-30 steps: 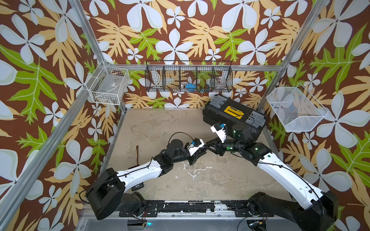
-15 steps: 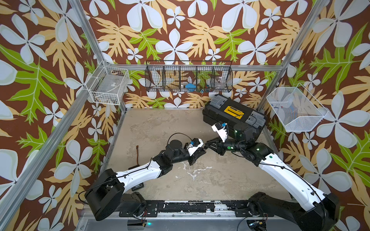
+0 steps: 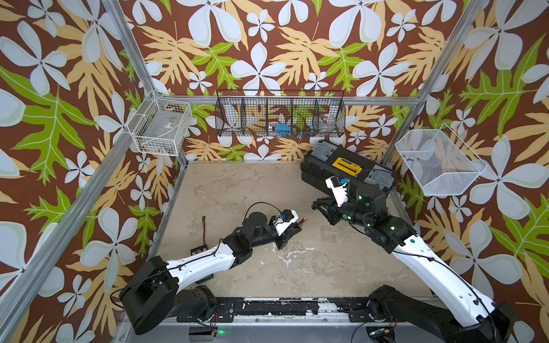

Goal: Open the lipstick cap
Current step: Open the cover of the lipstick, then place the cover at the center of the board.

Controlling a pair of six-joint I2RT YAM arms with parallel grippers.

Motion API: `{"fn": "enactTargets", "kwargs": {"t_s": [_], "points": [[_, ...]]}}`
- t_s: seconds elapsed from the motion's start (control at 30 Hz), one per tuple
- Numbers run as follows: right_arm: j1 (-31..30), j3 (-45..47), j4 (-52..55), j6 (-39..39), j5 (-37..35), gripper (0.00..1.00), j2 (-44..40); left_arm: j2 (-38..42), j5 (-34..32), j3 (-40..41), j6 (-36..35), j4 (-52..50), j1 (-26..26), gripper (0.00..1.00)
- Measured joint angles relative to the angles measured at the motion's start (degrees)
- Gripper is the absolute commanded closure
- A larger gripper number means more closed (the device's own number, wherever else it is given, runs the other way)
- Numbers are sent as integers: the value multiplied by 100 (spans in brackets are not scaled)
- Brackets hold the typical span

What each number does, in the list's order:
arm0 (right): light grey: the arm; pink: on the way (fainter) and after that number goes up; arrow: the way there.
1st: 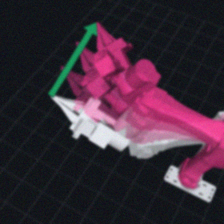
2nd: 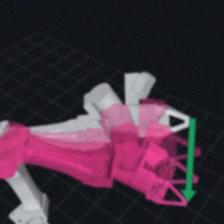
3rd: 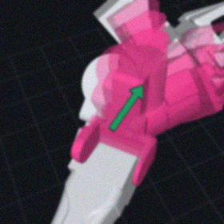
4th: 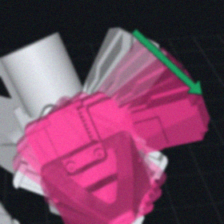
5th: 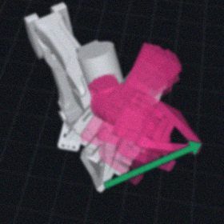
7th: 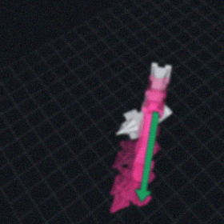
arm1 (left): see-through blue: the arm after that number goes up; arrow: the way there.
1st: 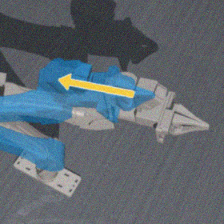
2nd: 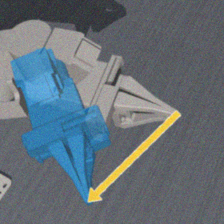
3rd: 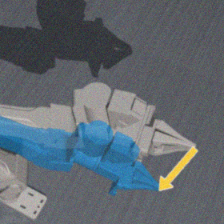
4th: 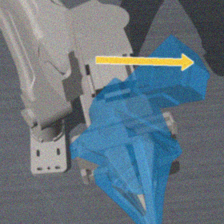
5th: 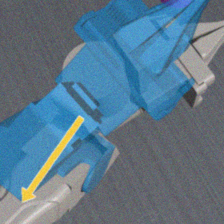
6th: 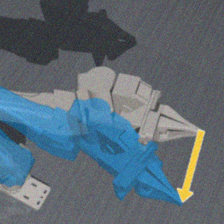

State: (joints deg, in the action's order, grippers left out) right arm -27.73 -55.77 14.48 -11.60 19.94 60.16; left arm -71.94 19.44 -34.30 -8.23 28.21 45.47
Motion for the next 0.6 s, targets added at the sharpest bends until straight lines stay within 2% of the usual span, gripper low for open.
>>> {"fn": "enactTargets", "kwargs": {"t_s": [0.17, 0.6], "points": [[2, 409, -339, -42, -640, 81, 306, 422, -269, 387, 48, 111, 0, 88], [-76, 837, -1226, 173, -831, 81, 2109, 1259, -658, 820, 63, 260, 0, 88]]}}
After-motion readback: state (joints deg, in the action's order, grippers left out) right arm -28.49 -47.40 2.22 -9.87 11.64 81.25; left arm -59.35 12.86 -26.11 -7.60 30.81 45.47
